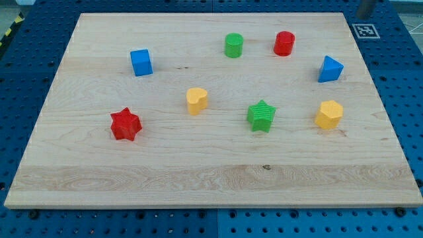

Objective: Slide the blue triangle towards the center

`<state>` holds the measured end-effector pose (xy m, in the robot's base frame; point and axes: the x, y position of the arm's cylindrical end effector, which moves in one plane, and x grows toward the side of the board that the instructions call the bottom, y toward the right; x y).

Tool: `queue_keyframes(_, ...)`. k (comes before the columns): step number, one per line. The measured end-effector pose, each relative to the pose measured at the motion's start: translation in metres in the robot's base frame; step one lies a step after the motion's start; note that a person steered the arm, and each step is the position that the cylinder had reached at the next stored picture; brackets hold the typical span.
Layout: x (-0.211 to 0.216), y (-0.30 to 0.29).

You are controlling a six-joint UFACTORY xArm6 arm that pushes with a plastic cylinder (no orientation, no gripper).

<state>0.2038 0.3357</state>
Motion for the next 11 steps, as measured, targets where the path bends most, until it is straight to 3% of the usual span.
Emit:
queue_keyframes(2,0.04,-0.059)
queue_keyframes(5,0.175,-0.076)
queue_keyframes(7,0.187,-0.135)
queue_keyframes(11,0.17,-0.135)
